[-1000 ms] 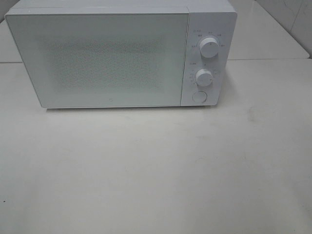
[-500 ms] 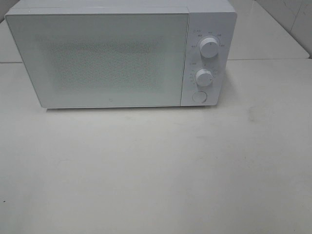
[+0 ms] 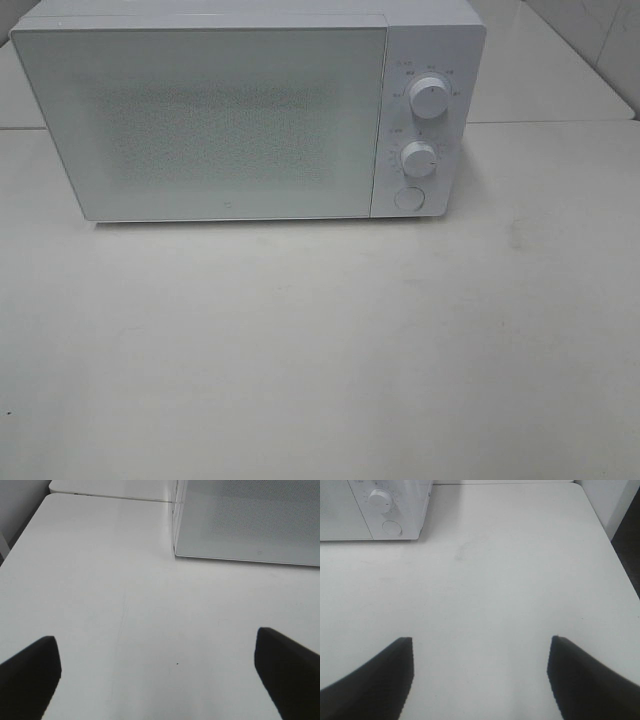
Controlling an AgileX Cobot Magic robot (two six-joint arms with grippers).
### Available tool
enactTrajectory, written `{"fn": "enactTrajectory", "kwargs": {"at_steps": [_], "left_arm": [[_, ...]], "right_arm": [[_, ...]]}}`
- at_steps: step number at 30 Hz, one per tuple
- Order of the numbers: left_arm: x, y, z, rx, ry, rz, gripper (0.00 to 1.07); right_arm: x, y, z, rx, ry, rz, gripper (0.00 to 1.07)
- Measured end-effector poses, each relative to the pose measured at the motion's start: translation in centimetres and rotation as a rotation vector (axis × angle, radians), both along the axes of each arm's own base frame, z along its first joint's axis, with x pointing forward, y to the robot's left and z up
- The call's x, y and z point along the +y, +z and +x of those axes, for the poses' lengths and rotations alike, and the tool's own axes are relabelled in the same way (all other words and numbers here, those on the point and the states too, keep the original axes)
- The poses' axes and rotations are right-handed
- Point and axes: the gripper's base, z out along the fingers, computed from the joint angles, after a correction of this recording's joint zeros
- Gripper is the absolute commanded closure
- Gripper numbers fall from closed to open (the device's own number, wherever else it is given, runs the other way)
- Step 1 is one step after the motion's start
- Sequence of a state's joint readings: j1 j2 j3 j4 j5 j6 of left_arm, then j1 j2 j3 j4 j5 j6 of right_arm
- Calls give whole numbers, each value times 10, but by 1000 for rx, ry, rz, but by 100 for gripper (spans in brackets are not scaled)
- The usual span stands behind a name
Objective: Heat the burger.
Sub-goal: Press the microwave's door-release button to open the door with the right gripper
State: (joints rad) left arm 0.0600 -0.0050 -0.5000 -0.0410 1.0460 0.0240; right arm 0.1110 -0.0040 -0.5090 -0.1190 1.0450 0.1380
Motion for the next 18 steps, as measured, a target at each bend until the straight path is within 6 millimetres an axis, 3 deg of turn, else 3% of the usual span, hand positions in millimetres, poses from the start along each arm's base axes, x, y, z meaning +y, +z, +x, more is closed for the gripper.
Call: {"fn": "enactTrajectory", "kwargs": {"at_steps": [11,18], "left_arm": [[0,0,0,0,0,0,9],[0,0,0,0,0,0,9]], "right_arm": [[0,1,0,-3,1,-1,33],[1,17,9,6,4,-2,33]]}}
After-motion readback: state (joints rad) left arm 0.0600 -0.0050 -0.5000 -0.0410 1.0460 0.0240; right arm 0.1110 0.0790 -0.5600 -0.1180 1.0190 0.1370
